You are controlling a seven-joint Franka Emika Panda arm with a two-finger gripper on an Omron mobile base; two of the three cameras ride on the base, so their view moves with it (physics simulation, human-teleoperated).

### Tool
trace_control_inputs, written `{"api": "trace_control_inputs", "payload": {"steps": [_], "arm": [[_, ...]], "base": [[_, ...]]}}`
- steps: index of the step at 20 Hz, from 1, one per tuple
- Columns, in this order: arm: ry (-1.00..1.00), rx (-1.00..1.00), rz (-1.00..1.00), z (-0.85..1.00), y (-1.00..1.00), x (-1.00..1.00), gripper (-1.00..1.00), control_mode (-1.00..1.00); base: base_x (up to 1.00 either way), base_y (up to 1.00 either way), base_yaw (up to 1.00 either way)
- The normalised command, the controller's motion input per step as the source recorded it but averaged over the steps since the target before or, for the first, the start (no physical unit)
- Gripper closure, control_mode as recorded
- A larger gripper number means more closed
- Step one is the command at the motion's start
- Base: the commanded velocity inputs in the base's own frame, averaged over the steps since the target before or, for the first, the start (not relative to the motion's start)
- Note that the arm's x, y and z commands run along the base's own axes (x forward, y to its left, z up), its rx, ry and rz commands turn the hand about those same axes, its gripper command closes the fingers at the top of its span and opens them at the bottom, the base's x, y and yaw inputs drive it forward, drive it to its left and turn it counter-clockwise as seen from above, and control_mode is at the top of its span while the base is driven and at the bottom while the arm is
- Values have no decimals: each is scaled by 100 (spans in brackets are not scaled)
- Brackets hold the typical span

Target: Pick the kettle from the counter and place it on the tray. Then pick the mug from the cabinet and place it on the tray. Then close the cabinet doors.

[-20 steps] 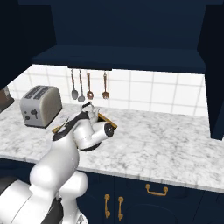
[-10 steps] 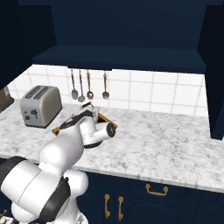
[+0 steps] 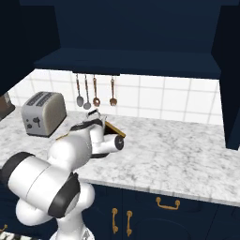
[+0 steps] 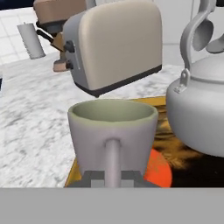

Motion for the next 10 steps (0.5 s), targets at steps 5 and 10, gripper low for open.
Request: {"api": "trace_control_inputs", "payload": {"steps": [5, 10], "arm": [[-3, 0, 0, -14, 14, 15, 100, -100], [0, 1, 0, -9, 7, 23, 100, -100]], "base": [[0, 0, 0], [0, 0, 0]]}}
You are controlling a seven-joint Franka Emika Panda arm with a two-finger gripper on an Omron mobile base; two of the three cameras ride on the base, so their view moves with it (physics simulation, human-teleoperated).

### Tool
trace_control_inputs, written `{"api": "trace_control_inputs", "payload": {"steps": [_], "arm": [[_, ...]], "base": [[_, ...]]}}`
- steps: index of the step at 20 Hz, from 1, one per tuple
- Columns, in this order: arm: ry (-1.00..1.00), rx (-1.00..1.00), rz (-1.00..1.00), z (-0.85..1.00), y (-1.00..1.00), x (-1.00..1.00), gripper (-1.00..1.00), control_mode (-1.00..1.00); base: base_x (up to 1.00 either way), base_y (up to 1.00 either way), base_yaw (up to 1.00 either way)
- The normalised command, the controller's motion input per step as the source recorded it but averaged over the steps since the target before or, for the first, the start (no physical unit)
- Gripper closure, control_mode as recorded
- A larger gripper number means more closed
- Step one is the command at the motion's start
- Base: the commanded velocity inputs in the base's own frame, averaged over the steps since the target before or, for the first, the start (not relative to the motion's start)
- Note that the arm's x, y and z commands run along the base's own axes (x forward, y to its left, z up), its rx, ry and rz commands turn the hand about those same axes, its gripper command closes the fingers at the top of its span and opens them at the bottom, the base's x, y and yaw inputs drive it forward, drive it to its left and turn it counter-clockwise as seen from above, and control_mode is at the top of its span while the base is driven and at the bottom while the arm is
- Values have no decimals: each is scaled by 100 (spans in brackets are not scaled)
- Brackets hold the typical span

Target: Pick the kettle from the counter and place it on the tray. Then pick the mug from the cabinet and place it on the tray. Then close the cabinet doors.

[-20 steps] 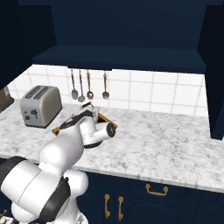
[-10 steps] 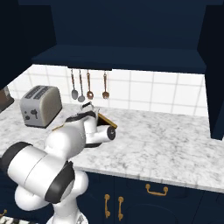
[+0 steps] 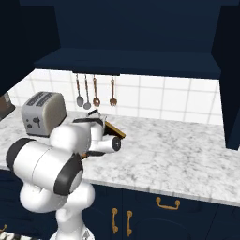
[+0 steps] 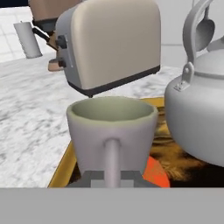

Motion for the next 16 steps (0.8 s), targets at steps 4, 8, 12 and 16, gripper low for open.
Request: {"api": "trace_control_inputs", "payload": {"steps": [4, 8, 12, 16], "arm": [[0, 2, 0, -12, 0, 22, 100, -100], [0, 0, 0, -8, 0, 4, -100, -100], [-3, 1, 0, 0, -1, -2, -100, -100], [-7, 2, 1, 17, -1, -16, -100, -100]], "base": [[0, 0, 0], [0, 0, 0], [0, 0, 0], [0, 0, 0]]}}
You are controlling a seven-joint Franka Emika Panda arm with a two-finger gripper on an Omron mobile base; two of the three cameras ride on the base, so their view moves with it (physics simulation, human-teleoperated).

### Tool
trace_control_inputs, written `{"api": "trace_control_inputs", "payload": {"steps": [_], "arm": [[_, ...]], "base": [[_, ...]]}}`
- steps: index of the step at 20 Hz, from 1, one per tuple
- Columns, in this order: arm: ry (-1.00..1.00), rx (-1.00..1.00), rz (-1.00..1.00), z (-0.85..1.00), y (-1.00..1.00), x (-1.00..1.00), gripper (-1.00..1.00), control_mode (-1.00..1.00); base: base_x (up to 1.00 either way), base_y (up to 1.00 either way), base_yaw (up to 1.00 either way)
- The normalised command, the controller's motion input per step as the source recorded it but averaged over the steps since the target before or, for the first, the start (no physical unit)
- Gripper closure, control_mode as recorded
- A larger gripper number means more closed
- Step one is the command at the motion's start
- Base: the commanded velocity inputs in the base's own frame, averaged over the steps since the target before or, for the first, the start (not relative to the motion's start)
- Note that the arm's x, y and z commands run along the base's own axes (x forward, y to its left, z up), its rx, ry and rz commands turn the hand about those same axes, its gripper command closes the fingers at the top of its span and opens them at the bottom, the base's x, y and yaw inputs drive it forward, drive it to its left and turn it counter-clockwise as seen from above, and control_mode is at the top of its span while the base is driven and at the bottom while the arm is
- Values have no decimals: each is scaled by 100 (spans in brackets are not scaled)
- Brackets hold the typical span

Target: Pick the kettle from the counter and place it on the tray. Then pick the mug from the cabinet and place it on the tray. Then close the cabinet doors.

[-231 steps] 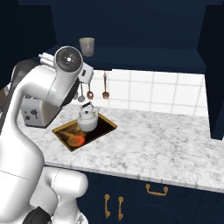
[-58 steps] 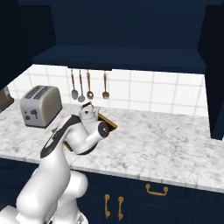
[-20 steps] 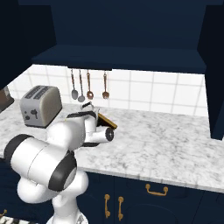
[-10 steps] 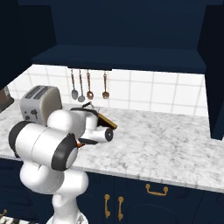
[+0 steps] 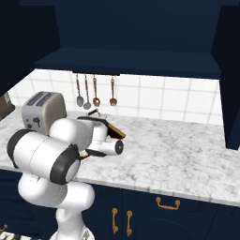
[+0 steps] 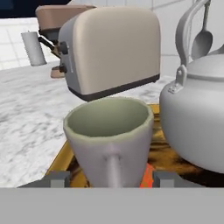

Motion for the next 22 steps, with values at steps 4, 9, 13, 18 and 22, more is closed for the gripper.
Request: {"api": "trace_control_inputs", "payload": {"steps": [4, 9, 13, 18, 22], "arm": [[-4, 0, 0, 25, -10, -26, -100, -100], [-8, 0, 0, 83, -10, -31, -100, -100], [0, 0, 0, 100, -19, -39, -100, -100], [5, 0, -1, 76, -31, -39, -100, -100], [2, 0, -4, 11, -23, -10, -100, -100]], "base": [[0, 0, 0], [0, 0, 0], [0, 0, 0], [0, 0, 0], [0, 0, 0]]}}
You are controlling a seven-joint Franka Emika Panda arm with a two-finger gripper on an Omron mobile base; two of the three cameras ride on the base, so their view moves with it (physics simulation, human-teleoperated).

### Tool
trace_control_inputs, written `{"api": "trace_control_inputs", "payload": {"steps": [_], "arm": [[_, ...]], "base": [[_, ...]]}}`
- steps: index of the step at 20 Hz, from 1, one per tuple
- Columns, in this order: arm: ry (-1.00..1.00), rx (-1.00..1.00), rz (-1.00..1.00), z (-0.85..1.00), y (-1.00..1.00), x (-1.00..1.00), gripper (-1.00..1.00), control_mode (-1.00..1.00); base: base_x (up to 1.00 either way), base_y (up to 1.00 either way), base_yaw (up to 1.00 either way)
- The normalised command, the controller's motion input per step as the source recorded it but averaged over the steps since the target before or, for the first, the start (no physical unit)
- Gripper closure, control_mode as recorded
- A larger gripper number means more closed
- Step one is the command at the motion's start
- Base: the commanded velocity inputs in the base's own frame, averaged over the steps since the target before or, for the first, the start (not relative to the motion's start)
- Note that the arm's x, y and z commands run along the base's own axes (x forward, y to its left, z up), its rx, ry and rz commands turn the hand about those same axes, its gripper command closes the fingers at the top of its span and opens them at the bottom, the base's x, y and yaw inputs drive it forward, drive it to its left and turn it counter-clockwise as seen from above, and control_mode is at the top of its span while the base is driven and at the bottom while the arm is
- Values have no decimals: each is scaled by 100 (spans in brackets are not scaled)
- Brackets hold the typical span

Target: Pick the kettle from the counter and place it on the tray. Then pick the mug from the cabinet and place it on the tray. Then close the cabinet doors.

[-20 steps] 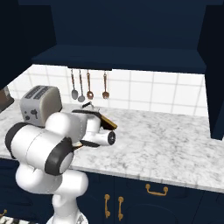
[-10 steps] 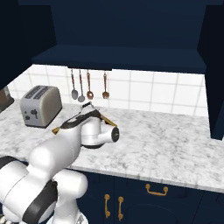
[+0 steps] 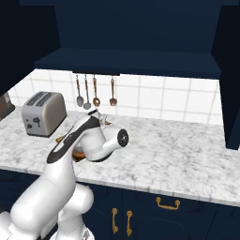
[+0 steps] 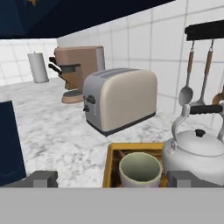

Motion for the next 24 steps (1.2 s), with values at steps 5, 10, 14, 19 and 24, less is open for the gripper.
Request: {"api": "trace_control_inputs", "payload": {"steps": [5, 10, 14, 19, 24], "arm": [[0, 10, 0, 5, -9, -13, -100, -100], [0, 7, 0, 25, -30, -33, -100, -100], [0, 0, 0, 13, -23, -17, -100, -100], [1, 0, 0, 15, -19, 0, -100, -100], [4, 0, 0, 7, -27, 0, -100, -100]], "base": [[0, 0, 0], [0, 0, 0], [0, 0, 0], [0, 0, 0], [0, 0, 0]]}}
